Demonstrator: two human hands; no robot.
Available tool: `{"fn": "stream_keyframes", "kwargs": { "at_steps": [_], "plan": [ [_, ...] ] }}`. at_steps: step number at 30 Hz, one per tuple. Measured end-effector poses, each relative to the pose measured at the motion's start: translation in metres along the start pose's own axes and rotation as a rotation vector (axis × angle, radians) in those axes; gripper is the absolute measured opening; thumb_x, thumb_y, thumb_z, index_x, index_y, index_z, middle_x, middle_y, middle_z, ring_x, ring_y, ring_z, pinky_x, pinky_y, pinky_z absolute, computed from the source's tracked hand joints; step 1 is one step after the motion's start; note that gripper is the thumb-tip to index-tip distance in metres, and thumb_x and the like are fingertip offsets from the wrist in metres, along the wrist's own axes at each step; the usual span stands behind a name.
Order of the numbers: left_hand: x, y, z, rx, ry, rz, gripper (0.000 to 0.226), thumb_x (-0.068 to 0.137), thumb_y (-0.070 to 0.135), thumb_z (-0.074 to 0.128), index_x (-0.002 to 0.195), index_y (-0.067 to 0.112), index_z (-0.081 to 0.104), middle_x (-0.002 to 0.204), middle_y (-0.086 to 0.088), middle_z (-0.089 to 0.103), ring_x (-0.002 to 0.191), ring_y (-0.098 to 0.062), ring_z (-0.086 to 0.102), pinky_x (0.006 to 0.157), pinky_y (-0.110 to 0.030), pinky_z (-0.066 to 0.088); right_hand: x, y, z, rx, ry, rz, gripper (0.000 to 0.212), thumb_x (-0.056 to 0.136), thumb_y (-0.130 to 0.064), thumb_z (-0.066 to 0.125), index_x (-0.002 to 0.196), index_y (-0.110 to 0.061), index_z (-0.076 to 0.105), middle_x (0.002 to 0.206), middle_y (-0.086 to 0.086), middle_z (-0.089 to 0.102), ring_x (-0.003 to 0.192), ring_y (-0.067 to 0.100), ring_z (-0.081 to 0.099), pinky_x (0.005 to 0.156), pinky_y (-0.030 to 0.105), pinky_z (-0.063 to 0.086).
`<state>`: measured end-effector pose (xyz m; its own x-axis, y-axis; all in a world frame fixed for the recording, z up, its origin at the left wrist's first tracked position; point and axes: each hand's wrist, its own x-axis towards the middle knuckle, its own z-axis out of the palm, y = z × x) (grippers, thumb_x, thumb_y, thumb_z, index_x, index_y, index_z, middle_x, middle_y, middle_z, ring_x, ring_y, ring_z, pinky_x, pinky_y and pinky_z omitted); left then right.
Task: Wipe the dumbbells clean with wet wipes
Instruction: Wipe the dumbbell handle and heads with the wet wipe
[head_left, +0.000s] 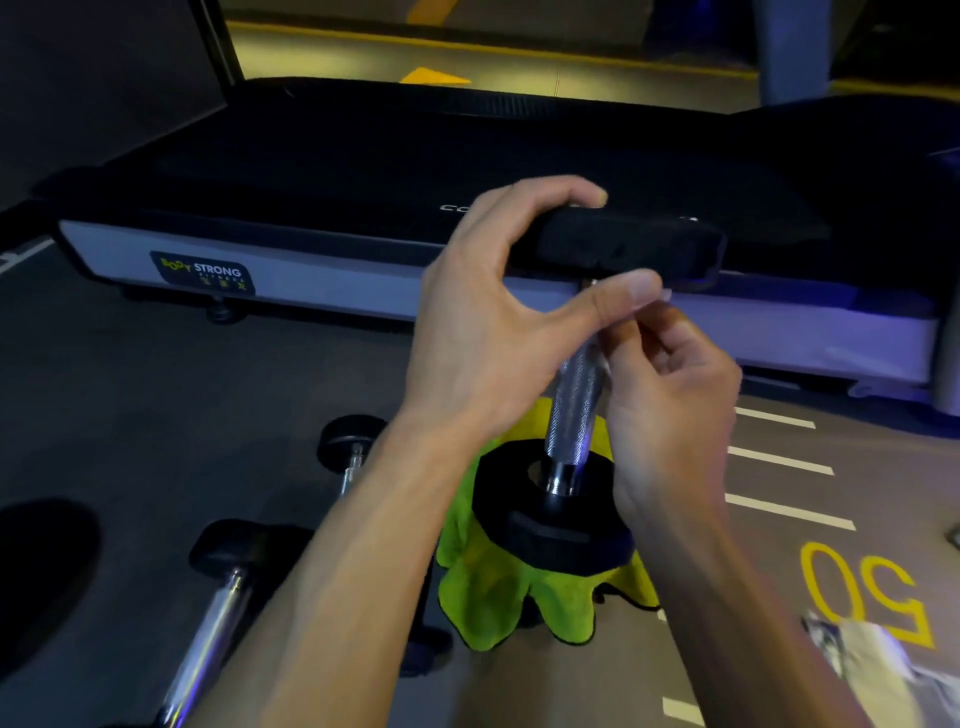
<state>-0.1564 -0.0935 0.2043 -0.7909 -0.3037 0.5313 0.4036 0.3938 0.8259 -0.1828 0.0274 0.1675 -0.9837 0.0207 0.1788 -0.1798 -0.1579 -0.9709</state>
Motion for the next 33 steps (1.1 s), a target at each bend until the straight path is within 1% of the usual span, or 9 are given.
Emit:
{"fn": "stream_keyframes", "kwargs": {
  "at_steps": [7, 10, 13, 15, 18, 23, 27, 30, 33],
  "plan": [
    [0.009, -0.003, -0.022, 0.077, -0.133, -0.067, 0.034, 0.11, 0.031, 0.053, 0.143, 0.029, 0.06, 0.142, 0.01, 0.059, 0.132, -0.002, 0.056, 0.112, -0.029, 0.046, 0.016, -0.011, -0.001, -0.024, -0.145, 0.039, 0.005, 0.096, -0.017, 0.073, 0.097, -0.017, 0.078, 0.084, 0.004, 0.079, 0.079, 0.01, 0.066, 0.078, 0.027, 0.052],
    [0.007, 0.0, -0.026, 0.069, -0.096, -0.054, 0.034, 0.107, 0.028, 0.06, 0.14, 0.022, 0.063, 0.134, 0.004, 0.065, 0.122, -0.012, 0.066, 0.102, -0.028, 0.052, 0.016, -0.01, -0.005, -0.079, -0.197, 0.032, 0.007, 0.098, -0.019, 0.071, 0.098, -0.02, 0.078, 0.095, 0.008, 0.08, 0.085, 0.013, 0.071, 0.085, 0.031, 0.054],
    [0.005, 0.006, -0.022, 0.095, -0.037, -0.026, 0.03, 0.099, 0.034, 0.073, 0.127, 0.023, 0.072, 0.118, 0.004, 0.073, 0.109, -0.016, 0.072, 0.098, -0.039, 0.058, 0.013, -0.014, -0.009, -0.17, -0.21, -0.055, 0.008, 0.098, -0.02, 0.071, 0.104, -0.02, 0.076, 0.096, -0.003, 0.081, 0.091, 0.012, 0.076, 0.084, 0.025, 0.057],
    [0.003, 0.014, -0.014, 0.155, 0.023, -0.011, 0.031, 0.093, 0.043, 0.077, 0.121, 0.031, 0.075, 0.114, 0.009, 0.074, 0.108, -0.011, 0.072, 0.097, -0.043, 0.058, 0.007, -0.015, -0.007, -0.374, -0.125, -0.181, 0.007, 0.095, -0.028, 0.073, 0.096, -0.021, 0.071, 0.083, -0.01, 0.075, 0.078, 0.004, 0.069, 0.076, 0.024, 0.052],
    [-0.002, 0.03, 0.004, 0.331, 0.113, -0.006, 0.034, 0.087, 0.059, 0.076, 0.118, 0.044, 0.075, 0.11, 0.021, 0.072, 0.106, 0.001, 0.068, 0.093, -0.034, 0.056, 0.002, -0.009, -0.001, -0.58, 0.016, -0.265, 0.017, 0.094, -0.034, 0.069, 0.09, -0.019, 0.063, 0.068, -0.011, 0.061, 0.062, 0.01, 0.053, 0.066, 0.03, 0.043],
    [0.003, 0.035, 0.011, 0.356, 0.11, -0.047, 0.035, 0.085, 0.063, 0.076, 0.117, 0.048, 0.074, 0.109, 0.028, 0.072, 0.104, 0.004, 0.067, 0.094, -0.035, 0.055, 0.027, 0.0, -0.018, 0.066, -0.198, 0.084, 0.02, 0.099, -0.031, 0.062, 0.088, -0.022, 0.076, 0.082, -0.001, 0.077, 0.08, 0.015, 0.07, 0.082, 0.044, 0.055],
    [0.01, 0.029, 0.013, 0.349, 0.096, -0.048, 0.034, 0.086, 0.063, 0.074, 0.116, 0.047, 0.074, 0.11, 0.026, 0.072, 0.106, 0.002, 0.067, 0.096, -0.038, 0.054, 0.036, -0.008, -0.022, 0.219, -0.317, 0.277, 0.039, 0.112, -0.023, 0.045, 0.089, -0.018, 0.075, 0.08, -0.001, 0.077, 0.078, 0.01, 0.074, 0.077, 0.032, 0.054],
    [0.012, 0.025, 0.012, 0.328, 0.088, -0.042, 0.034, 0.087, 0.062, 0.073, 0.117, 0.045, 0.075, 0.111, 0.025, 0.073, 0.108, 0.0, 0.068, 0.097, -0.041, 0.054, 0.025, -0.012, -0.011, -0.26, -0.188, 0.073, 0.046, 0.114, -0.026, 0.038, 0.086, -0.019, 0.073, 0.08, -0.001, 0.076, 0.075, 0.011, 0.068, 0.072, 0.037, 0.051],
    [0.012, 0.022, 0.011, 0.318, 0.087, -0.02, 0.035, 0.087, 0.061, 0.073, 0.118, 0.043, 0.075, 0.113, 0.022, 0.073, 0.111, 0.0, 0.068, 0.096, -0.041, 0.055, 0.008, -0.016, 0.002, -0.9, -0.145, -0.137, 0.022, 0.11, -0.027, 0.042, 0.11, -0.01, 0.056, 0.106, 0.015, 0.071, 0.096, 0.04, 0.067, 0.077, 0.048, 0.049]
  ]
}}
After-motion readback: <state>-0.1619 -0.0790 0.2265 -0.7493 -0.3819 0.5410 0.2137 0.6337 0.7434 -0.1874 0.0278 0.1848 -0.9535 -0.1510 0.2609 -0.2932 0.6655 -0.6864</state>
